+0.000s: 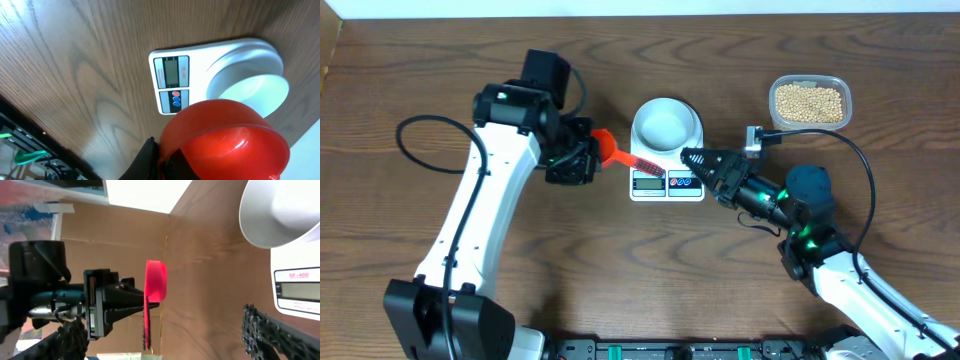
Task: Scoop item into bowl and weigh 50g on scale
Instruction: 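Reach the right gripper to the scoop handle above the scale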
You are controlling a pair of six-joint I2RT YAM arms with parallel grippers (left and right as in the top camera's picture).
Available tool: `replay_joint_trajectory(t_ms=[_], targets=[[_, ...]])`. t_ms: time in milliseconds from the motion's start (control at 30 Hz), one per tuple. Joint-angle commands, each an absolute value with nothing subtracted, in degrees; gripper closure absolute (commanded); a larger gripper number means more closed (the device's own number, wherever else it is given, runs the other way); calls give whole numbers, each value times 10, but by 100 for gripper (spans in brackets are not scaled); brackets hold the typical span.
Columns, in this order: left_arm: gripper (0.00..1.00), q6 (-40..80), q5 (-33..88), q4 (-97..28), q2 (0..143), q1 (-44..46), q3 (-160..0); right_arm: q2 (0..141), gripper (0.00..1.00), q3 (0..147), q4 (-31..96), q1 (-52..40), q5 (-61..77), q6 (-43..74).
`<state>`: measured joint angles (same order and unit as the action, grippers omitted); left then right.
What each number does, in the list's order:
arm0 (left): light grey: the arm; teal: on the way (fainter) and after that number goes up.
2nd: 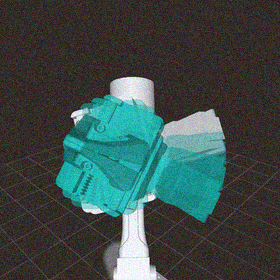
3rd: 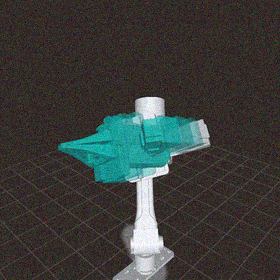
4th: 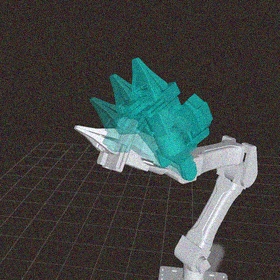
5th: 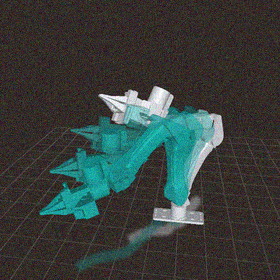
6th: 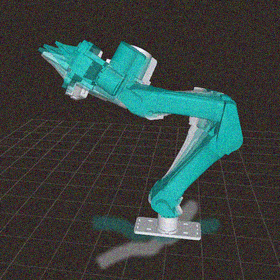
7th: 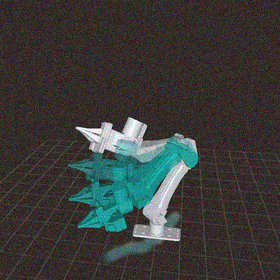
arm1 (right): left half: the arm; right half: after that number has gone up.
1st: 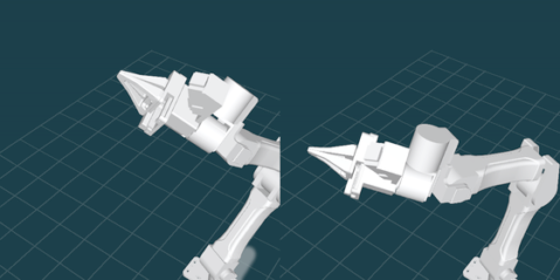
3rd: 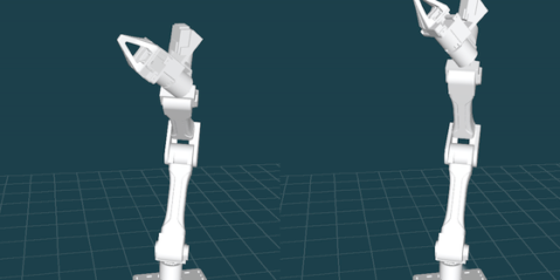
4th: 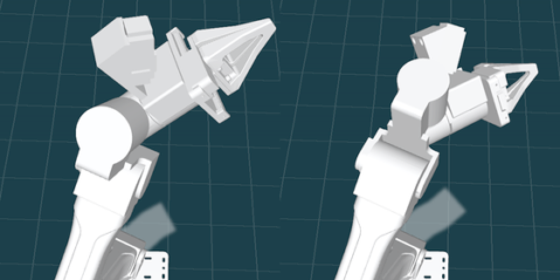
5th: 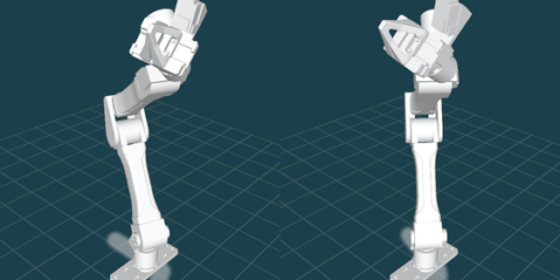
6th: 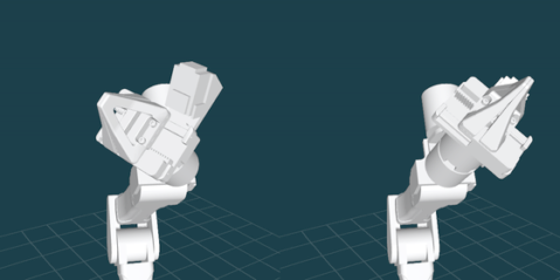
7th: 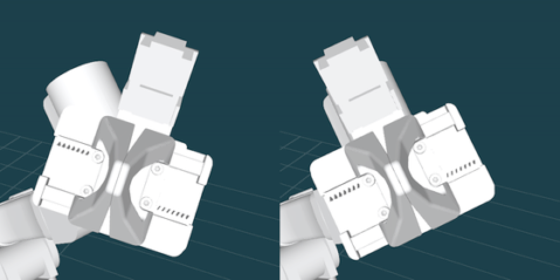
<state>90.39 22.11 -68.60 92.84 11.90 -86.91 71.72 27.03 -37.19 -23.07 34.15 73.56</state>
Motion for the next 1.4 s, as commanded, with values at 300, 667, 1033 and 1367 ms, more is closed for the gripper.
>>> replay_joint_trajectory(t_ms=[300,667,1033,1367], targets=[[93,1011,201,-664,921,188,-880,719,5,277,-372,-259,292,737],[93,1056,199,-635,921,223,-880,719,11,277,-373,-269,297,737],[93,1057,199,-633,921,229,-880,719,12,277,-374,-286,297,737],[93,1053,199,-633,921,229,-880,719,16,277,-397,-286,310,703]])
